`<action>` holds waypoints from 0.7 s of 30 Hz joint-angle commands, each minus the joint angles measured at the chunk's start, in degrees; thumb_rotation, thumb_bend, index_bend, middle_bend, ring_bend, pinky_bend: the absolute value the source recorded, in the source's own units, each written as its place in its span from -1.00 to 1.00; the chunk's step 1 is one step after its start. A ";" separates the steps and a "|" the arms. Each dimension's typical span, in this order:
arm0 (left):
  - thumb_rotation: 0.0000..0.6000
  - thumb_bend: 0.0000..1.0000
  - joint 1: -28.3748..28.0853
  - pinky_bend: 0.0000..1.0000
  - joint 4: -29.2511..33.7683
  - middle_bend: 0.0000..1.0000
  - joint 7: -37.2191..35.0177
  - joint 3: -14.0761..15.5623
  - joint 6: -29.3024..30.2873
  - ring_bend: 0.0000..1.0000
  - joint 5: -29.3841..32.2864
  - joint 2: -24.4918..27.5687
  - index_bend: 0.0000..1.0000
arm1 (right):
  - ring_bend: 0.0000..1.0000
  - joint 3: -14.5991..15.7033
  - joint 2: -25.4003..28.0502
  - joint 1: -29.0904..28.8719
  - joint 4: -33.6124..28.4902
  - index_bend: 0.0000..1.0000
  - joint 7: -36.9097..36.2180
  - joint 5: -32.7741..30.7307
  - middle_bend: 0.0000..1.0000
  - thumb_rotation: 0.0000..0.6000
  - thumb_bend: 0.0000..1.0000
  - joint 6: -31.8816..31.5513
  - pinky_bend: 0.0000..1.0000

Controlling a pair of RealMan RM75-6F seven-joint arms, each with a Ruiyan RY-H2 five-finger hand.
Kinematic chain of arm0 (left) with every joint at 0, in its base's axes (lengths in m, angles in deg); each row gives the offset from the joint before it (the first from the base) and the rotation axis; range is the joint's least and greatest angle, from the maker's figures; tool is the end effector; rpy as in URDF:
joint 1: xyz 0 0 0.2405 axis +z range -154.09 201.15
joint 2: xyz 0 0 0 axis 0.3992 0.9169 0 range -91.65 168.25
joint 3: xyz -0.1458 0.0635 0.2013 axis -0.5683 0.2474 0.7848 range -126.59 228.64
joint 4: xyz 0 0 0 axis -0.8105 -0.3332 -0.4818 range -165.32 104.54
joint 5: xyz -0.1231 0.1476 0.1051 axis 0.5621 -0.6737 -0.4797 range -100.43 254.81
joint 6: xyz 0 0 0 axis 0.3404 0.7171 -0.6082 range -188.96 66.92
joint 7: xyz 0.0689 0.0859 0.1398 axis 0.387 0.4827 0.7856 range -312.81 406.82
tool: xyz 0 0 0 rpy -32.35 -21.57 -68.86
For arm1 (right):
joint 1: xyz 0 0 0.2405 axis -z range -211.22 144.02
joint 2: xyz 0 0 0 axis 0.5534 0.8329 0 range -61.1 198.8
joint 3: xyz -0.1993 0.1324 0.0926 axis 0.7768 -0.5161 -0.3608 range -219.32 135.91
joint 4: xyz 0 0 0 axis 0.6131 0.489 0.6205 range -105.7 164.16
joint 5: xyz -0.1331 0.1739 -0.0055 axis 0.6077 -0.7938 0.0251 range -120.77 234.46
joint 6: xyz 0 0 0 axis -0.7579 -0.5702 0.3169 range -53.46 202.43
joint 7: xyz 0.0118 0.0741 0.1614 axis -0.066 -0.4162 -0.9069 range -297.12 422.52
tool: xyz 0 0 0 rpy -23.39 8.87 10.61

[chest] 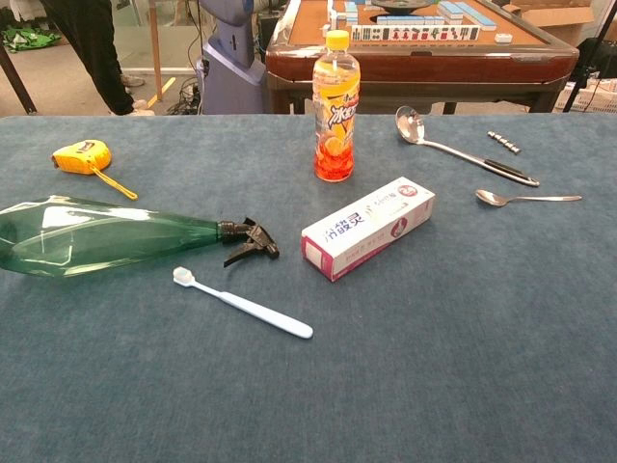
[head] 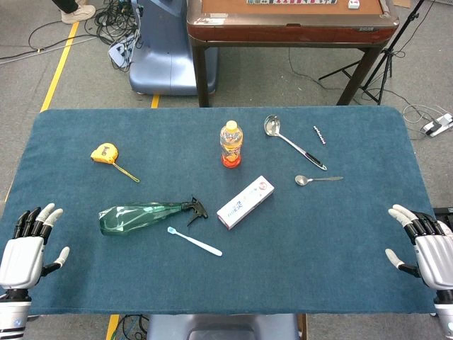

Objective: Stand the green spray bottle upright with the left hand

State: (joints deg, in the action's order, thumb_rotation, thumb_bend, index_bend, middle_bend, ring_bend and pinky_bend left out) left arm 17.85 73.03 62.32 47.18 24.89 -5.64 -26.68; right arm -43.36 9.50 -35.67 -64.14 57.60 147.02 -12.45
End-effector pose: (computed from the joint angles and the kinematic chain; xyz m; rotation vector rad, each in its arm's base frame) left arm -0.2752 0.2195 0.1376 -1.3743 -0.8608 -0.8613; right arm -0.3155 -0.1958 0.1724 1.4051 -0.9150 0.9326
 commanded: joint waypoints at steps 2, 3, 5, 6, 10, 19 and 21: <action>1.00 -0.34 0.16 -1.00 0.00 -0.87 -0.07 0.15 -0.20 -1.00 0.50 -0.02 -0.74 | -0.73 -0.14 0.21 0.01 -0.18 -0.64 -0.13 -0.12 -0.64 1.00 -0.53 -0.16 -0.68; 1.00 -0.34 0.15 -1.00 0.02 -0.87 -0.13 0.16 -0.22 -1.00 0.48 0.03 -0.74 | -0.73 -0.17 0.24 0.02 -0.22 -0.64 -0.13 -0.14 -0.64 1.00 -0.53 -0.22 -0.68; 1.00 -0.34 0.15 -1.00 0.08 -0.87 -0.30 0.15 -0.11 -1.00 0.27 0.13 -0.74 | -0.73 -0.26 0.33 0.07 -0.27 -0.64 0.00 -0.25 -0.64 1.00 -0.53 -0.36 -0.68; 1.00 -0.34 0.14 -1.00 0.09 -0.87 -0.42 0.13 -0.03 -1.00 0.13 0.18 -0.74 | -0.73 -0.32 0.39 0.09 -0.31 -0.64 0.05 -0.28 -0.64 1.00 -0.53 -0.46 -0.68; 1.00 -0.34 -0.01 -1.00 0.01 -0.87 -0.81 0.11 -0.04 -1.00 -0.31 0.34 -0.74 | -0.73 -0.81 0.87 0.21 -0.52 -0.64 0.40 -0.50 -0.64 1.00 -0.53 -1.21 -0.68; 1.00 -0.34 -2.30 -1.00 -0.54 -0.87 -1.80 -0.30 -3.03 -1.00 -1.18 0.97 -0.74 | -0.73 -2.20 2.35 -0.04 -1.67 -0.64 2.18 -1.27 -0.64 1.00 -0.53 -2.12 -0.68; 1.00 -0.34 -3.40 -1.00 -1.09 -0.87 -2.08 -0.40 -4.40 -1.00 -1.72 0.85 -0.74 | -0.73 -2.42 2.57 -0.17 -1.97 -0.64 2.53 -1.43 -0.64 1.00 -0.53 -2.10 -0.68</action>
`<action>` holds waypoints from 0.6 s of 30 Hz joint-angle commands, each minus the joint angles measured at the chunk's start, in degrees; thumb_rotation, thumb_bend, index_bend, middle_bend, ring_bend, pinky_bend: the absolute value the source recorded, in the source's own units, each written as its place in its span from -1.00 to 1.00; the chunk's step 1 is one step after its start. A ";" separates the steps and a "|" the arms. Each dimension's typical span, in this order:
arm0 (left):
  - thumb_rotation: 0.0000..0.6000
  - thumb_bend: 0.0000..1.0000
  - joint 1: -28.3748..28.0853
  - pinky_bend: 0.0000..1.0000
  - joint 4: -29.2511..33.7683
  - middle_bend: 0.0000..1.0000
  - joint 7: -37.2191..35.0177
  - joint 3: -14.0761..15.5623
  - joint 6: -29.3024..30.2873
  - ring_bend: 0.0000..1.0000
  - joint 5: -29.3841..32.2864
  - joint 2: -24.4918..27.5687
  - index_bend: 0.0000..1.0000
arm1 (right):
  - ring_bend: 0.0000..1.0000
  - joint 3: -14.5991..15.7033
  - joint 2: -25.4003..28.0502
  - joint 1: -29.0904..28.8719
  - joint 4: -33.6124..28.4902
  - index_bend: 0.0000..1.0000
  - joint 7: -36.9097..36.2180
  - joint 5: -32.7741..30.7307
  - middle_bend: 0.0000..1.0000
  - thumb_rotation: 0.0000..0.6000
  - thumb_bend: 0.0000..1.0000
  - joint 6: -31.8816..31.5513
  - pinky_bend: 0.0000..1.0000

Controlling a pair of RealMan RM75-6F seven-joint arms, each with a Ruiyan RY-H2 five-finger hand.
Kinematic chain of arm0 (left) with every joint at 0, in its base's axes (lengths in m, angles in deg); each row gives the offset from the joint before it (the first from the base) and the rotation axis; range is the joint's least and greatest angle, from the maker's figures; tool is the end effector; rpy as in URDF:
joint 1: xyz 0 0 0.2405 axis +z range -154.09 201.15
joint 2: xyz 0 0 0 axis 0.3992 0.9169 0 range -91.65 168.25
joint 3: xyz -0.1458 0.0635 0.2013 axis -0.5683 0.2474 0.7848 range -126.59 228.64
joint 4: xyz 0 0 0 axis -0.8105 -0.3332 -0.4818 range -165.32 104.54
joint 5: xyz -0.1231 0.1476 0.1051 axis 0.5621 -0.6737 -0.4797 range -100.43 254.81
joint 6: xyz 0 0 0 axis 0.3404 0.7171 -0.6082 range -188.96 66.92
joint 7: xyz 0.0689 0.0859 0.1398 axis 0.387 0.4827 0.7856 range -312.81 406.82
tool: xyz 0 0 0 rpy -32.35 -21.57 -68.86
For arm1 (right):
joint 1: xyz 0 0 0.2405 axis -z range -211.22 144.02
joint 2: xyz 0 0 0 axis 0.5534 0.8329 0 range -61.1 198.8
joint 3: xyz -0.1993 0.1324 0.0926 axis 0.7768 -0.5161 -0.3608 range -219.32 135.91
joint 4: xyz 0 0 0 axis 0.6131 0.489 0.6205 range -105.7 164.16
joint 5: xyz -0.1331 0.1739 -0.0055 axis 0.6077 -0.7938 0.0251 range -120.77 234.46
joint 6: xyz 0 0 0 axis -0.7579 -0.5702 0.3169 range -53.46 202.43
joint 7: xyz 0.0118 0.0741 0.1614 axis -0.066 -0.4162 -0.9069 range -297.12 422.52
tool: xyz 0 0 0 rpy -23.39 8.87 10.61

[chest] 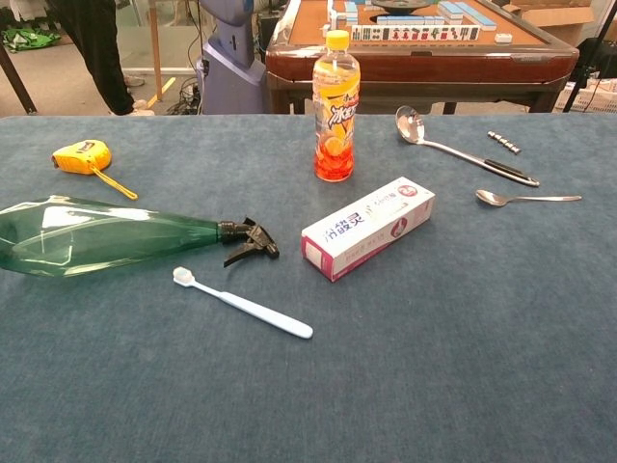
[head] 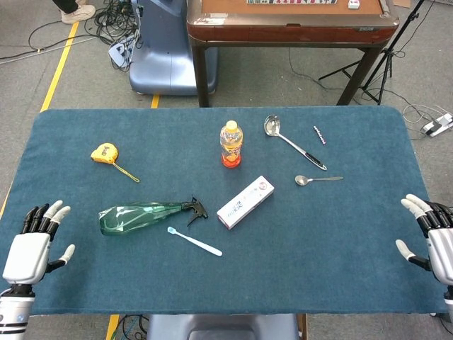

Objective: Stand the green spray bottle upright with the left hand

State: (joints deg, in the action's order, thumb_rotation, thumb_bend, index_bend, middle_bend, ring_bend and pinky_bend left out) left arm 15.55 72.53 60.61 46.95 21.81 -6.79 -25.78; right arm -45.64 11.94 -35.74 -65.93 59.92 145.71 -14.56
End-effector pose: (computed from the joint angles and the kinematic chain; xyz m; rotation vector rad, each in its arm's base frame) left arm -0.2678 0.2316 0.1335 -1.4436 -0.8591 -0.8853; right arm -0.3077 -0.2043 0.1968 1.3664 -0.8217 0.9358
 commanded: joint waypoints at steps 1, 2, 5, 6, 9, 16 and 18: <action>1.00 -0.34 -1.65 -1.00 -0.89 -0.87 -0.53 -0.18 -2.07 -1.00 -0.80 -0.11 -0.75 | -0.73 -0.23 0.20 -0.16 -0.32 -0.64 0.37 -0.19 -0.64 1.00 -0.53 0.05 -0.68; 1.00 -0.34 -2.39 -1.00 -1.15 -0.87 -0.58 -0.22 -3.11 -1.00 -0.97 -0.15 -0.75 | -0.73 -0.32 0.25 -0.28 -0.49 -0.64 0.55 -0.25 -0.64 1.00 -0.53 0.16 -0.68; 1.00 -0.34 -4.15 -1.00 -1.72 -0.87 -0.39 -0.40 -5.33 -1.00 -1.44 -0.46 -0.77 | -0.73 -0.43 0.26 -0.47 -0.79 -0.64 0.92 -0.19 -0.64 1.00 -0.53 0.29 -0.68; 1.00 -0.35 -4.95 -1.00 -2.07 -0.87 -0.06 -0.47 -6.38 -1.00 -1.50 -0.71 -0.79 | -0.73 -0.45 0.26 -0.50 -0.91 -0.64 1.05 -0.19 -0.64 1.00 -0.53 0.28 -0.68; 1.00 -0.39 -6.83 -1.00 -2.98 -0.88 0.49 -0.62 -8.78 -1.00 -1.57 -1.69 -0.85 | -0.73 -0.48 0.33 -0.46 -1.14 -0.64 1.30 -0.46 -0.64 1.00 -0.53 0.34 -0.68; 1.00 -0.51 -10.90 -1.00 -4.09 -0.95 3.15 -0.91 -14.13 -1.00 -0.74 -3.56 -0.99 | -0.73 -0.37 0.58 -0.13 -1.77 -0.64 1.95 -0.50 -0.64 1.00 -0.53 -0.05 -0.68; 1.00 -0.51 -11.99 -1.00 -4.27 -0.96 4.12 -1.03 -15.43 -1.00 -0.33 -4.11 -1.00 | -0.73 -0.34 0.64 -0.01 -1.89 -0.64 2.01 -0.54 -0.64 1.00 -0.53 -0.19 -0.68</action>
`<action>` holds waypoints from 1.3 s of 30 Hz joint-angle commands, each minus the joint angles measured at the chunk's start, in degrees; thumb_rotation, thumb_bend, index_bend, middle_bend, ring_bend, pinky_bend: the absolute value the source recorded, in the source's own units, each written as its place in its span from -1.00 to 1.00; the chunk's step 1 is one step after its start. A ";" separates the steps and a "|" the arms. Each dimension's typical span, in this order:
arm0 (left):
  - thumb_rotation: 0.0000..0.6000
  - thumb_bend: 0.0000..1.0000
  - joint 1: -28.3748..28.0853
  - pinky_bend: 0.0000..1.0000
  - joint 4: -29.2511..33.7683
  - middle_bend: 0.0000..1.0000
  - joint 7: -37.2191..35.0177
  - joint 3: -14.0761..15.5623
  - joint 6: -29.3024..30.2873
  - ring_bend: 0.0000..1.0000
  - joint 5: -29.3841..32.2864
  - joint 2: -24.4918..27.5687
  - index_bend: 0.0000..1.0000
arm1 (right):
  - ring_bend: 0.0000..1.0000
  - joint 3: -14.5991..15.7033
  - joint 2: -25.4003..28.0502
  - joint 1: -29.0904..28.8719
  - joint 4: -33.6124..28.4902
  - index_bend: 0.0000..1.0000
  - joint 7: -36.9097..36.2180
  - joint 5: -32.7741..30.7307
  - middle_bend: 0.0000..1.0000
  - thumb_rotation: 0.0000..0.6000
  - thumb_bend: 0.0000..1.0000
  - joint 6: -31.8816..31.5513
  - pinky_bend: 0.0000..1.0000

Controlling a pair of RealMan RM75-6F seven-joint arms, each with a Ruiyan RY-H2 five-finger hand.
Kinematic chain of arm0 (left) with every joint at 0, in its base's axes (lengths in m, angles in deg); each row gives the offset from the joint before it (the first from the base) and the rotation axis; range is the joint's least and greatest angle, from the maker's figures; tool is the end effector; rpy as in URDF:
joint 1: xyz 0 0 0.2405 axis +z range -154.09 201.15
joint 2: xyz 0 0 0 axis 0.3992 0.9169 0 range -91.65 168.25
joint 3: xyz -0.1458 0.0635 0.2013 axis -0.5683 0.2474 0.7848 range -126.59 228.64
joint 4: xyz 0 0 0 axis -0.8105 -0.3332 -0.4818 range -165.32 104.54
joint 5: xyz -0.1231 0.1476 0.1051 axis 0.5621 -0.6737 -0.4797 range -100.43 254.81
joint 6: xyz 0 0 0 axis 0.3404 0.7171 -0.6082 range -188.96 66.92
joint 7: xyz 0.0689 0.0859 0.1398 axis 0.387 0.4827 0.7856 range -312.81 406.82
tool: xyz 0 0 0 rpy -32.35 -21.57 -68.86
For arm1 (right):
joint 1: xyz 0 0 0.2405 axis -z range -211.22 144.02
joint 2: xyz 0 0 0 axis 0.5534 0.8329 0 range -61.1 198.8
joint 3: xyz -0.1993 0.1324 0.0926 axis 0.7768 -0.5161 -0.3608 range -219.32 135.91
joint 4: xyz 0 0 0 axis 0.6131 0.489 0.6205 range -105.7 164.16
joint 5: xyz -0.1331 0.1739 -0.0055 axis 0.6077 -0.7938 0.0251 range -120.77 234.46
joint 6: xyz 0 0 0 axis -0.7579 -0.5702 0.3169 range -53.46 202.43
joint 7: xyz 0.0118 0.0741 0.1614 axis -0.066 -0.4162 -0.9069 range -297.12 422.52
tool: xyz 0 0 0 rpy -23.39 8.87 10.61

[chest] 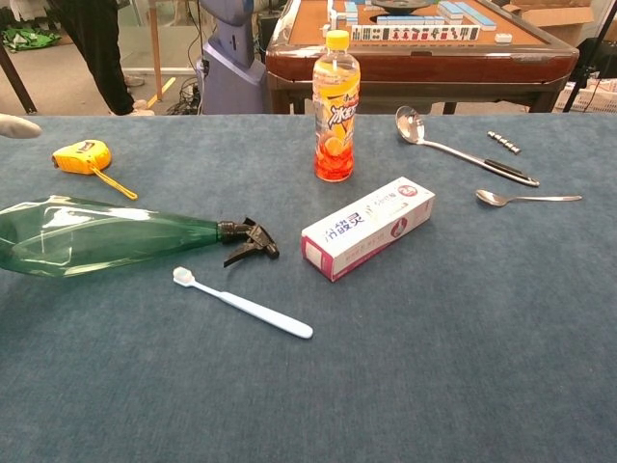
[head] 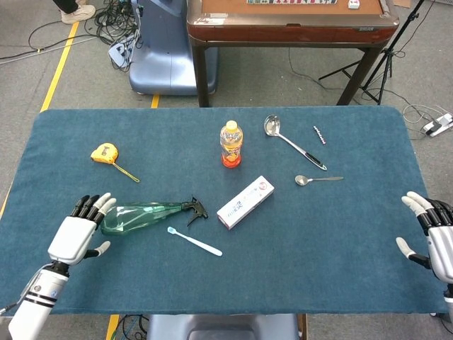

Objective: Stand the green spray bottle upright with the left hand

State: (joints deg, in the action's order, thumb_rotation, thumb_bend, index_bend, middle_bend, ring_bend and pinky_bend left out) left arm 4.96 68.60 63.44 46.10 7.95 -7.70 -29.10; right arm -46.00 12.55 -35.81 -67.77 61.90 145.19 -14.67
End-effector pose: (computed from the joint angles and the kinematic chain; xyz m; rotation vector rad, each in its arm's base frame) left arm -0.2355 0.2786 0.0816 -1.7416 -0.7999 -0.8533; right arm -0.3022 -0.2057 0.1988 1.3603 -0.8081 0.9280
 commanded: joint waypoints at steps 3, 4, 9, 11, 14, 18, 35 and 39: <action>1.00 -0.51 -2.89 -1.00 -0.92 -0.97 2.60 -0.37 -3.60 -1.00 1.77 -1.64 -1.00 | -0.73 0.07 0.05 0.21 -0.12 -0.64 0.04 -0.01 -0.64 1.00 -0.53 -0.24 -0.68; 1.00 -0.51 -3.29 -1.00 -1.09 -0.97 2.96 -0.41 -4.15 -1.00 2.12 -1.92 -1.00 | -0.73 0.10 0.06 0.26 -0.12 -0.64 0.05 -0.01 -0.64 1.00 -0.53 -0.28 -0.68; 1.00 -0.51 -5.65 -1.00 -3.43 -0.97 4.18 -0.77 -7.07 -1.00 4.20 -4.10 -1.00 | -0.73 0.17 0.14 0.58 -0.14 -0.64 -0.12 -0.06 -0.64 1.00 -0.53 -0.63 -0.68; 1.00 -0.51 -6.53 -1.00 -4.43 -0.97 4.89 -0.87 -8.17 -1.00 5.16 -4.73 -1.00 | -0.73 0.18 0.20 0.69 -0.10 -0.64 -0.18 -0.08 -0.64 1.00 -0.53 -0.75 -0.68; 1.00 -0.51 -7.68 -1.00 -6.02 -0.97 6.64 -1.12 -9.51 -1.00 6.94 -5.45 -1.00 | -0.73 0.18 0.31 0.87 -0.08 -0.64 -0.29 -0.23 -0.64 1.00 -0.53 -0.91 -0.68; 1.00 -0.51 -8.89 -1.00 -7.84 -0.98 8.16 -1.62 -10.85 -1.00 9.67 -6.28 -1.00 | -0.73 0.18 0.26 1.02 0.08 -0.64 -0.45 -0.35 -0.64 1.00 -0.54 -1.02 -0.68; 1.00 -0.51 -14.42 -1.00 -20.96 -0.98 10.80 -5.36 -12.33 -1.00 16.11 -10.88 -1.00 | -0.73 0.06 0.08 0.88 -0.04 -0.64 -0.12 -0.37 -0.64 1.00 -0.53 -0.72 -0.68; 1.00 -0.51 -14.58 -1.00 -16.47 -0.98 11.76 -5.44 -12.58 -1.00 17.86 -8.82 -1.00 | -0.73 0.13 0.08 1.01 0.00 -0.64 -0.09 -0.44 -0.64 1.00 -0.53 -0.75 -0.68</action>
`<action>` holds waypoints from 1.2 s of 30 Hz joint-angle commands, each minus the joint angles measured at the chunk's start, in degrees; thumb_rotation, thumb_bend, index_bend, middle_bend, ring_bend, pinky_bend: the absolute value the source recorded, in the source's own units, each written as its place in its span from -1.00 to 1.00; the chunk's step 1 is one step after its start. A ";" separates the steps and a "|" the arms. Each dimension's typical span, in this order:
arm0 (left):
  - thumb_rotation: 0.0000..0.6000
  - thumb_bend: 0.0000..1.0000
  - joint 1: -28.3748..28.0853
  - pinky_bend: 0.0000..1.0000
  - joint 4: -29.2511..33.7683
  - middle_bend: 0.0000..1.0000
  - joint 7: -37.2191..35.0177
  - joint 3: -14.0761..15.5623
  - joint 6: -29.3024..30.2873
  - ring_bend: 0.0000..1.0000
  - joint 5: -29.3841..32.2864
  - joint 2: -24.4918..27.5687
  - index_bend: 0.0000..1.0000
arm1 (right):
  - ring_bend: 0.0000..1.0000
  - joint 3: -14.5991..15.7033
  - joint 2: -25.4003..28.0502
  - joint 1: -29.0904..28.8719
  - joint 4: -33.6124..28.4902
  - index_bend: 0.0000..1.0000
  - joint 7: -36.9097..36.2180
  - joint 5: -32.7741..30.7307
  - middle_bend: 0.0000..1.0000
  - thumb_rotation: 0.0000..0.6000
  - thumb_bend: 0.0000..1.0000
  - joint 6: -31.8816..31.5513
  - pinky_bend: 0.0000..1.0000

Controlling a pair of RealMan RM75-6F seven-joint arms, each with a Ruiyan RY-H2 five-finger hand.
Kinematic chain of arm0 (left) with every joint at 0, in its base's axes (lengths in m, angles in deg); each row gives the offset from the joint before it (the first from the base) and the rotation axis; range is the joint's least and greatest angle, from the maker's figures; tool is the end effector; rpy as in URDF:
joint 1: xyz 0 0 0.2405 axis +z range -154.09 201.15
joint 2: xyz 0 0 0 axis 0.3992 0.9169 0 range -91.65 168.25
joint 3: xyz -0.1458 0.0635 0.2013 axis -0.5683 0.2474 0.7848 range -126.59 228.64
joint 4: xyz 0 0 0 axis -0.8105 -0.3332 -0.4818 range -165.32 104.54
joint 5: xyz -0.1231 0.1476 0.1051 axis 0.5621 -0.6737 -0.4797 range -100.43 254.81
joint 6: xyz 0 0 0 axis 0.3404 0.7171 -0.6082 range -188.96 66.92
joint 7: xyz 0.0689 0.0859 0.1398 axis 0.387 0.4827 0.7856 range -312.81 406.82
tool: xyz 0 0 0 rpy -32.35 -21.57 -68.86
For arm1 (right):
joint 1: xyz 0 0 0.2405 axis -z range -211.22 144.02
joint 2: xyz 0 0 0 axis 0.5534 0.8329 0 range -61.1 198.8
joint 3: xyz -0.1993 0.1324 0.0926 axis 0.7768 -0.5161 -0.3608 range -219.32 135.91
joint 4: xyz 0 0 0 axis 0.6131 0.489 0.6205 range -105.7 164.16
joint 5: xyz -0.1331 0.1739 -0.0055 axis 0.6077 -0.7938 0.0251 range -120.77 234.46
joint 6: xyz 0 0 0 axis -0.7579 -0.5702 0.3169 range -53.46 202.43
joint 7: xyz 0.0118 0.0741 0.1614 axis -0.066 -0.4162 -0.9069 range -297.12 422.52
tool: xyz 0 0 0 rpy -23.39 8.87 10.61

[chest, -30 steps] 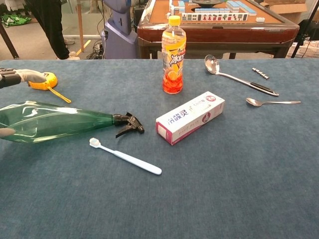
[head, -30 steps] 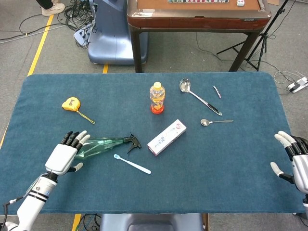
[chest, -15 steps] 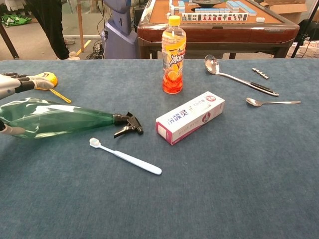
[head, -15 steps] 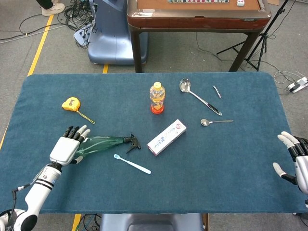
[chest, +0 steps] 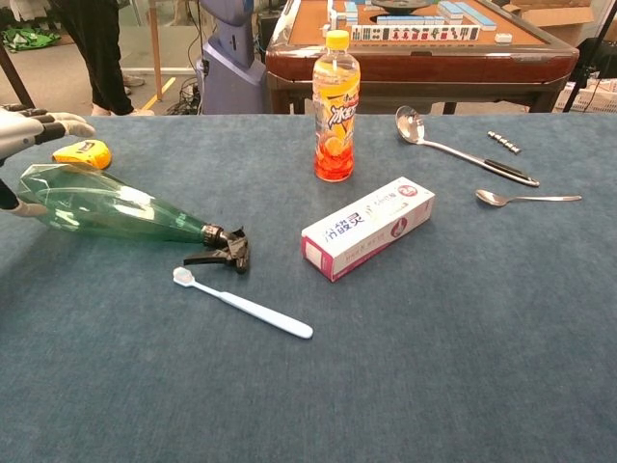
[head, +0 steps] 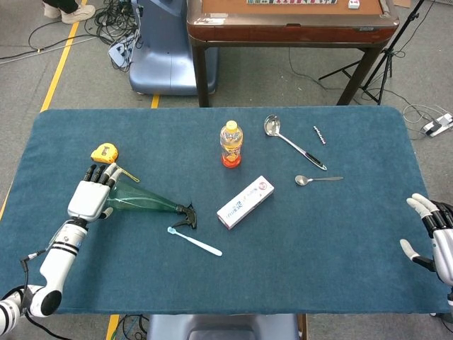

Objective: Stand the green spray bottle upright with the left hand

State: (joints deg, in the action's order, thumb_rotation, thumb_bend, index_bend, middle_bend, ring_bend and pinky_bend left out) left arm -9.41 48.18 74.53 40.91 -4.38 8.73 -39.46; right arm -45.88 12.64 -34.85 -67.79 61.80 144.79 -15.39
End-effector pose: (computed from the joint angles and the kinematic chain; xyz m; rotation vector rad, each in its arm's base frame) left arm -0.2513 0.3878 0.0548 -1.7411 -0.6353 -0.5892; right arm -0.3060 -0.2000 0.2014 1.3396 -0.8131 0.9182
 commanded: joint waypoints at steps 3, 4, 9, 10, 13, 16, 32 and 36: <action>1.00 -0.51 -0.11 -1.00 9.62 -0.98 1.60 0.36 -0.03 -1.00 1.51 3.89 -1.00 | -0.73 0.06 -0.01 0.19 0.10 -0.64 -0.04 -0.13 -0.64 1.00 -0.53 -0.11 -0.68; 1.00 -0.51 -0.18 -1.00 11.07 -0.98 2.12 0.67 0.08 -1.00 1.22 4.41 -1.00 | -0.73 0.06 -0.01 0.22 0.11 -0.64 -0.07 -0.12 -0.64 1.00 -0.53 -0.14 -0.68; 1.00 -0.51 -1.19 -1.00 17.28 -0.98 5.29 1.90 0.72 -1.00 -0.09 5.07 -0.96 | -0.73 0.20 -0.29 0.32 0.51 -0.64 -0.69 -0.29 -0.64 1.00 -0.53 0.07 -0.68; 1.00 -0.51 -1.55 -1.00 18.37 -0.98 5.59 1.94 0.52 -1.00 0.24 4.80 -0.94 | -0.73 0.27 -0.42 0.34 0.68 -0.64 -0.90 -0.34 -0.64 1.00 -0.53 0.17 -0.68; 1.00 -0.51 -2.76 -1.00 19.17 -0.97 7.12 1.76 0.22 -1.00 1.15 3.67 -0.89 | -0.73 0.34 -0.59 0.33 1.05 -0.64 -1.28 -0.23 -0.64 1.00 -0.53 0.26 -0.68; 1.00 -0.51 -4.44 -1.00 18.53 -0.84 9.44 1.25 -0.16 -1.00 3.07 1.80 -0.78 | -0.73 0.36 -0.60 0.33 1.30 -0.64 -1.61 -0.04 -0.64 1.00 -0.53 0.21 -0.68; 1.00 -0.51 -17.49 -1.00 15.27 -0.65 30.13 0.83 -1.03 -1.00 29.11 -6.95 -0.63 | -0.73 0.63 -1.01 0.34 2.28 -0.64 -2.85 0.25 -0.64 1.00 -0.53 0.50 -0.68; 1.00 -0.51 -19.80 -1.00 13.54 -0.58 32.41 1.10 0.28 -0.95 32.94 -8.94 -0.57 | -0.73 0.67 -0.91 0.52 2.48 -0.64 -3.11 0.13 -0.64 1.00 -0.53 0.37 -0.68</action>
State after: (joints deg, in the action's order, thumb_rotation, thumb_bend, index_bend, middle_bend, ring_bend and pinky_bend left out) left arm -27.88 62.77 105.89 41.80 -4.92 40.17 -47.17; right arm -45.22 11.72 -34.34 -65.32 58.69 144.92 -15.01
